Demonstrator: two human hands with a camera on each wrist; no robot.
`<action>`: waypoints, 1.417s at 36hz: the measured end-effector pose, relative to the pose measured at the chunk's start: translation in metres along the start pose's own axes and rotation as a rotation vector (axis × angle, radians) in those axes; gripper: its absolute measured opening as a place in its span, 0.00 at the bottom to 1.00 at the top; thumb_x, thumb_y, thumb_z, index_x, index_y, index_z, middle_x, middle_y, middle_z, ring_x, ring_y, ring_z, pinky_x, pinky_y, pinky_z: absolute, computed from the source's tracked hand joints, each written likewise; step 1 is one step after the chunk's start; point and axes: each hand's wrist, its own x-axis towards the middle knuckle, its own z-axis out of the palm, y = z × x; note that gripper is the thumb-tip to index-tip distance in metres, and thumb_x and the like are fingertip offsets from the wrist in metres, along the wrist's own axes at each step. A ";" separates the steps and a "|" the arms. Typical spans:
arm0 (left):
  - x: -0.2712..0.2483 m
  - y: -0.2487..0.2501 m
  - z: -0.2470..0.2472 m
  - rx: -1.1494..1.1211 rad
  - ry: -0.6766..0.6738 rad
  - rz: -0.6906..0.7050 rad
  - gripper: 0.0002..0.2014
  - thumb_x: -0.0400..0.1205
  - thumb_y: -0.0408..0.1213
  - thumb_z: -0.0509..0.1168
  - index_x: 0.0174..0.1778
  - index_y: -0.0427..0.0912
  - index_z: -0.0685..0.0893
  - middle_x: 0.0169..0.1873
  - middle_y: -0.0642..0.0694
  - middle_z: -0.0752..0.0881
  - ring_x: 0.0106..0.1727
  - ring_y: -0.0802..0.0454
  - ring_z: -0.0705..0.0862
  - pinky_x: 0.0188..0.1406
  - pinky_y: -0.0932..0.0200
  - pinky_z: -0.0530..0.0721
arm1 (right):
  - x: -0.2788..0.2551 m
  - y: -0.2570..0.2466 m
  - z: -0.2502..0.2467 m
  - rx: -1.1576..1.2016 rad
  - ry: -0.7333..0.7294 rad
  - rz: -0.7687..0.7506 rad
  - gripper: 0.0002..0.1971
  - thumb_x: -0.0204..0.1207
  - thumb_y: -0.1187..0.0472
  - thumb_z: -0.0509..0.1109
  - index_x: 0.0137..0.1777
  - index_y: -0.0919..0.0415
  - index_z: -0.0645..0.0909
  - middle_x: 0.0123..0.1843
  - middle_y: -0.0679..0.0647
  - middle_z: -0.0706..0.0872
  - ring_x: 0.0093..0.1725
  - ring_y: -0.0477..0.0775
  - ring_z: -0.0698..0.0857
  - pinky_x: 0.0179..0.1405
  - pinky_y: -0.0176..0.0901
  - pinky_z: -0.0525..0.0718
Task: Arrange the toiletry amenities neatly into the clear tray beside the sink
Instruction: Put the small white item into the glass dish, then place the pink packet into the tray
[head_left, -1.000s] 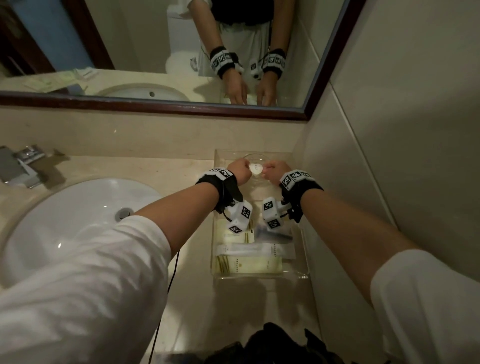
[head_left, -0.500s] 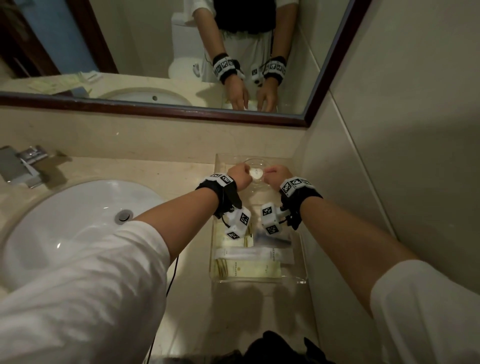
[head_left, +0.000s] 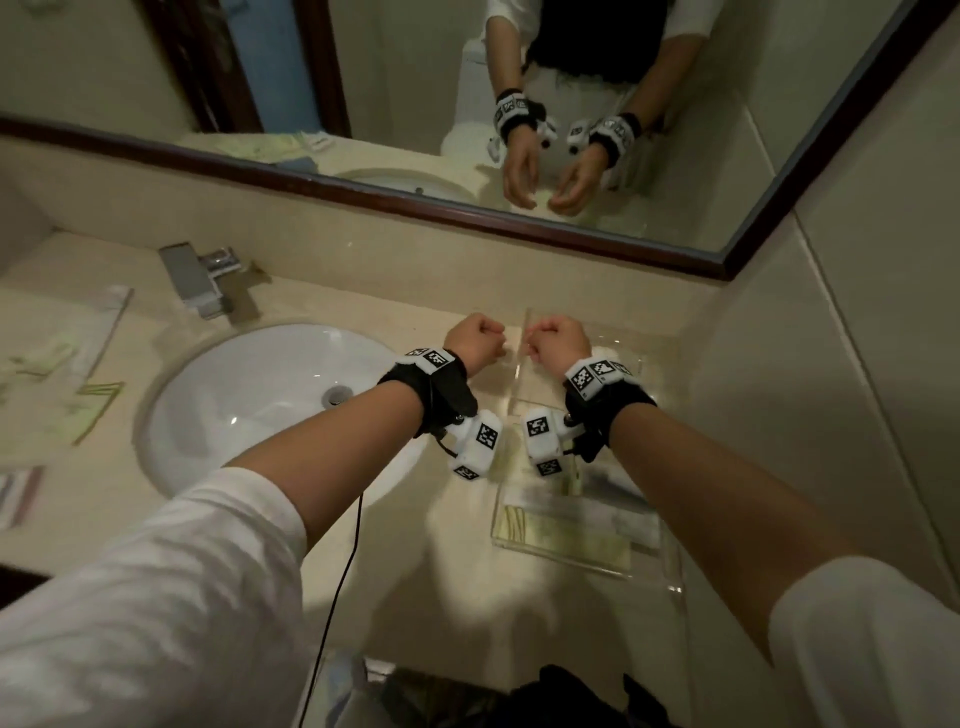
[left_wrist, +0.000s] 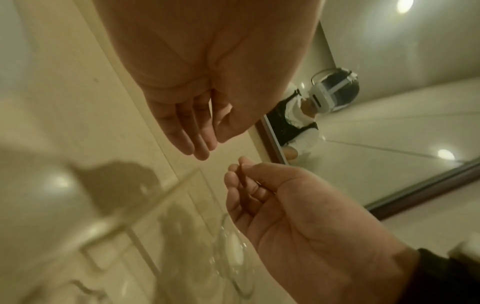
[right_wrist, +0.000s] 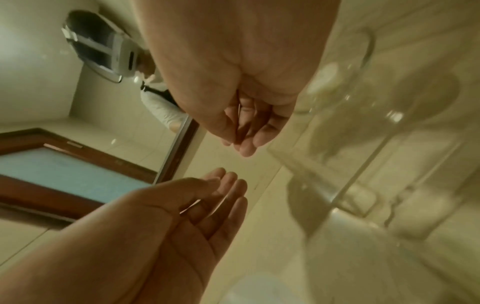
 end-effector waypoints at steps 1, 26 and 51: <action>-0.004 -0.004 -0.014 -0.018 0.018 -0.012 0.12 0.82 0.25 0.59 0.37 0.46 0.75 0.40 0.42 0.81 0.33 0.53 0.81 0.32 0.63 0.78 | -0.003 -0.004 0.013 0.006 -0.031 -0.002 0.10 0.76 0.71 0.65 0.36 0.57 0.80 0.31 0.50 0.84 0.29 0.48 0.82 0.33 0.38 0.80; -0.145 -0.171 -0.386 -0.090 0.572 -0.334 0.06 0.82 0.28 0.58 0.46 0.41 0.78 0.43 0.41 0.82 0.40 0.46 0.82 0.46 0.51 0.83 | -0.138 -0.071 0.355 -0.261 -0.646 -0.080 0.14 0.78 0.70 0.60 0.35 0.55 0.79 0.37 0.52 0.85 0.32 0.49 0.84 0.32 0.39 0.79; -0.212 -0.284 -0.500 0.091 0.723 -0.703 0.28 0.75 0.53 0.70 0.66 0.42 0.74 0.67 0.39 0.73 0.60 0.39 0.79 0.61 0.49 0.80 | -0.176 -0.085 0.556 -0.852 -0.814 -0.354 0.20 0.75 0.47 0.71 0.59 0.60 0.77 0.54 0.55 0.82 0.53 0.56 0.82 0.54 0.48 0.81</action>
